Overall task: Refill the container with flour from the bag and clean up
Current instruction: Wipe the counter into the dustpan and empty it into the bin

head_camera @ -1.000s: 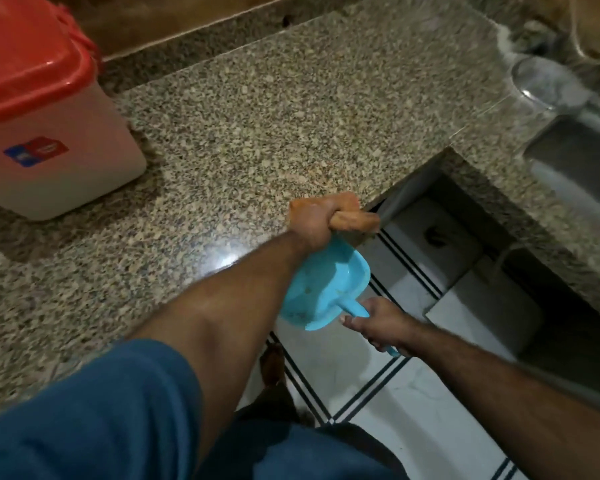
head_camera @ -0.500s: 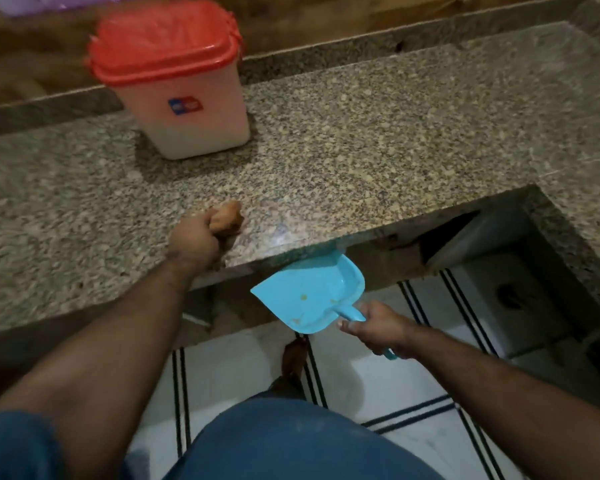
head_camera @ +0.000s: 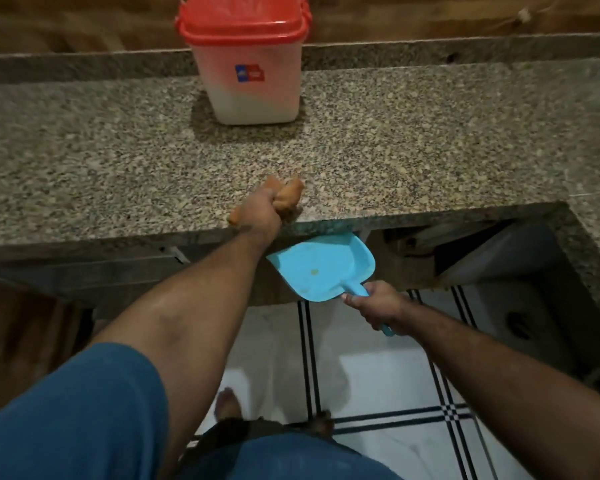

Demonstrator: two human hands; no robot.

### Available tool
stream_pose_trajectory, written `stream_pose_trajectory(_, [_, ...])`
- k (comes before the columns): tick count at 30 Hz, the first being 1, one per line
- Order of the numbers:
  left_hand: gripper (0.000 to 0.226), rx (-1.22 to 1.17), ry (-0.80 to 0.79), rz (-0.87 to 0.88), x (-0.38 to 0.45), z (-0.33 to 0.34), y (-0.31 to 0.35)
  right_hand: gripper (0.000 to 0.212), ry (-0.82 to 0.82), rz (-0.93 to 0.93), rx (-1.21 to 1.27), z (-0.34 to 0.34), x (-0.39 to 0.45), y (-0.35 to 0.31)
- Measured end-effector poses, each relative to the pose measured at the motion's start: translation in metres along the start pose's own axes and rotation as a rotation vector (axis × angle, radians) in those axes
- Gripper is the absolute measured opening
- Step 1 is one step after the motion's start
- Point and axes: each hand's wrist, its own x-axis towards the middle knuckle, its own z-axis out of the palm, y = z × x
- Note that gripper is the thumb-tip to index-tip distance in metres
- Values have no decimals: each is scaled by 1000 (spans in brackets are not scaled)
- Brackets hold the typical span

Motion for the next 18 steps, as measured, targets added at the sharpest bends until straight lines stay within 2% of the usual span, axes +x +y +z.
stream_pose_trajectory(4, [40,-72,-218,93,-23,26,-19,27,-7,-12,-21,18,-11,8])
stream_pose_trajectory(6, [48,-63,-260,169,-35,25,-28,31,-13,-16,-30,33,-15,15])
stream_pose_trajectory(9, [45,-224,-114,119,-56,4,-66,29,-31,-50,-93,64,-20,16])
stream_pose_trajectory(12, [33,-354,63,-35,-84,-35,-125,28,-50,-78,-216,105,-23,-3])
stream_pose_trajectory(18, [35,-503,380,-317,-166,-143,-263,40,-116,-162,-443,222,-19,-69])
